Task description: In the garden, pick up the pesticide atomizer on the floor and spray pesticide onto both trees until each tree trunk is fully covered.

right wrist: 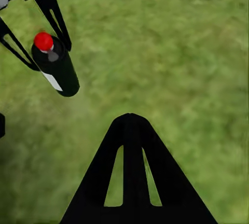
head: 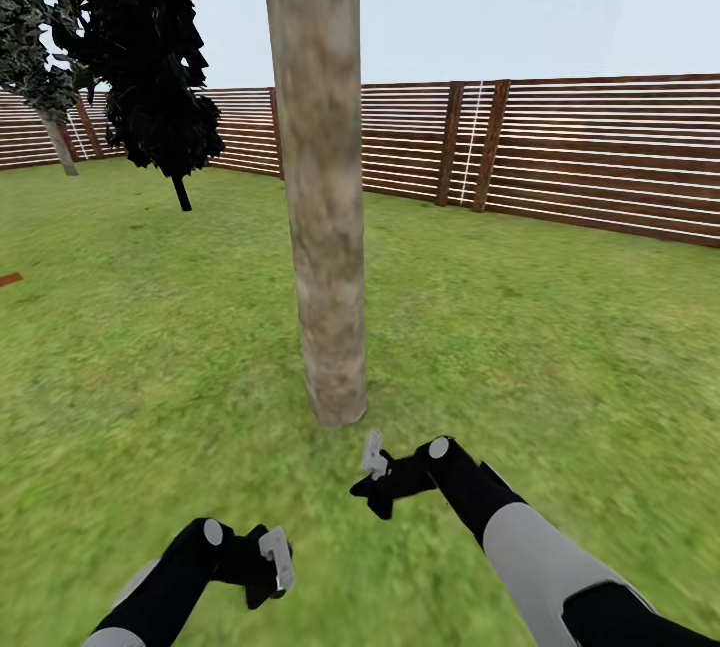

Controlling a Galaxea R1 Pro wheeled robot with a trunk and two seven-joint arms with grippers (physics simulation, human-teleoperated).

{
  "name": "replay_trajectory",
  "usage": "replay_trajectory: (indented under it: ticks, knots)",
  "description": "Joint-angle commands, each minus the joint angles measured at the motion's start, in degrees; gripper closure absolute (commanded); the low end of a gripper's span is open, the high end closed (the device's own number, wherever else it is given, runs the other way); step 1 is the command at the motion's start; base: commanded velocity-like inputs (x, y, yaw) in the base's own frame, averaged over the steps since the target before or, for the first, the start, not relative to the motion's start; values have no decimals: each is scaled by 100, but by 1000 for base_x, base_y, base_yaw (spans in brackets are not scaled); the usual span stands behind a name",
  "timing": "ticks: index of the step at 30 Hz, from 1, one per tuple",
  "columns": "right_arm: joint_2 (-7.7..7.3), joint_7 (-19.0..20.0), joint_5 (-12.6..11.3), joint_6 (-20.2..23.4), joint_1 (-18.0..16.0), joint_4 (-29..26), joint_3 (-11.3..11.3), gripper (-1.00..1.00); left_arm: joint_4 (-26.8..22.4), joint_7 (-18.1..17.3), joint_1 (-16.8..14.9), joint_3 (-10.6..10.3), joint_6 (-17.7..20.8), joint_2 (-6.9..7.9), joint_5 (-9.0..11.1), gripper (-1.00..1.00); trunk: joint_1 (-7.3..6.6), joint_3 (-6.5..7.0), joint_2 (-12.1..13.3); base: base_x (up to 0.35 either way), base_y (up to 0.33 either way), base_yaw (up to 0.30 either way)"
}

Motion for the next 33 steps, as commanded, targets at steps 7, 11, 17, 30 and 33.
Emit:
replay_trajectory:
  ticks: [7,11,17,30,33]
  knots:
    - [15,63,-3,-190,-2,26,584,100,-4,-1,-55,-291,18,-263,-3,100,0,0,0,0,0,0]
    - [15,63,-4,-190,-1,27,585,100,-5,-1,-97,-344,20,-313,3,100,0,0,0,0,0,0]
    - [15,63,-4,-199,0,27,586,100,-4,-7,-230,-370,22,-533,45,100,0,0,0,0,0,0]
    - [15,63,-4,-199,0,36,586,100,-6,-235,-476,-355,-52,-683,278,100,0,0,0,0,0,0]
    - [14,63,-4,-199,0,36,586,100,-6,-259,-491,-353,-57,-683,300,100,0,0,0,0,0,0]
